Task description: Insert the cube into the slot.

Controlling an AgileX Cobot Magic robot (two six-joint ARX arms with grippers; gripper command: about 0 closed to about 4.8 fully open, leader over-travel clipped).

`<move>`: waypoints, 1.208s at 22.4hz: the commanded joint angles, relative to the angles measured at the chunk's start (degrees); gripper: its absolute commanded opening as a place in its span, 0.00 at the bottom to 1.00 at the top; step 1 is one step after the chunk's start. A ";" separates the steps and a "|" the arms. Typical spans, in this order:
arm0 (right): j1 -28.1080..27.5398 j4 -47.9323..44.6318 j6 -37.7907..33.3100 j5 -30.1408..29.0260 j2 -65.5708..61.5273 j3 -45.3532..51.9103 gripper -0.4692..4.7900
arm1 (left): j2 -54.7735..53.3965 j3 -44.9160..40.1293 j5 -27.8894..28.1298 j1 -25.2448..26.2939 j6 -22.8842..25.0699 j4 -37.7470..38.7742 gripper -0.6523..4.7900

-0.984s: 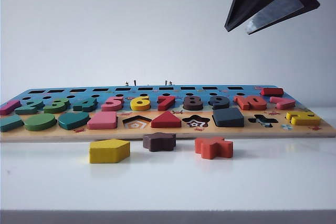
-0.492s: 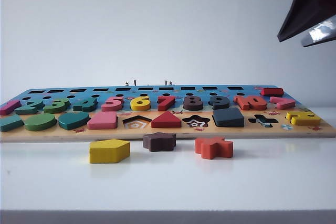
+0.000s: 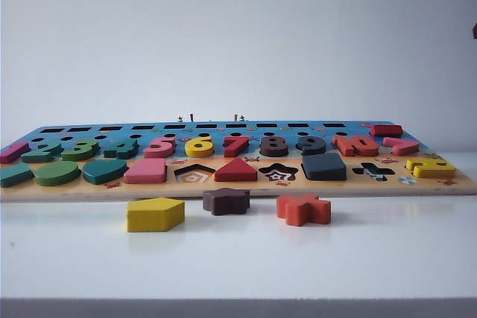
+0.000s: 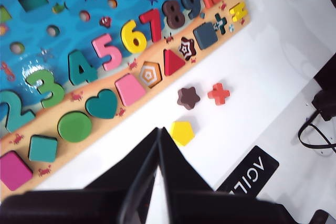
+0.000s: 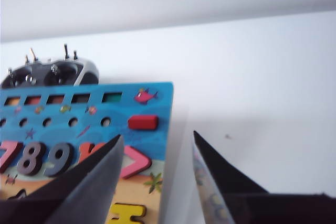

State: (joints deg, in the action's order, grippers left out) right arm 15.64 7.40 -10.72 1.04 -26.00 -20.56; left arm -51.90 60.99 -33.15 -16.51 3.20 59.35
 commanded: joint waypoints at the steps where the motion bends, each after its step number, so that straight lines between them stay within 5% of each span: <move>1: -3.10 -1.40 -0.17 0.02 3.15 1.53 0.54 | 1.22 0.20 -0.44 0.00 0.24 -2.62 0.15; 11: -7.61 -7.76 -1.66 0.48 8.85 8.28 0.53 | 6.62 -2.56 2.40 0.31 0.26 -7.45 0.15; 15: -7.61 -9.07 -1.22 0.68 11.56 11.41 0.39 | 11.78 -7.45 7.87 0.63 0.26 -11.39 0.15; 20: -7.63 -9.11 0.57 0.77 15.67 14.25 0.07 | 20.26 -15.74 12.41 4.17 0.24 -18.78 0.15; 27: -8.26 -9.97 3.96 0.44 19.71 16.70 0.07 | 30.64 -26.82 22.71 5.95 0.42 -25.77 0.15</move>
State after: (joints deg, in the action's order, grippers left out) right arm 7.55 -1.54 -7.44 1.48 -6.50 -4.36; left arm -22.13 35.07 -12.56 -10.63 3.36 36.23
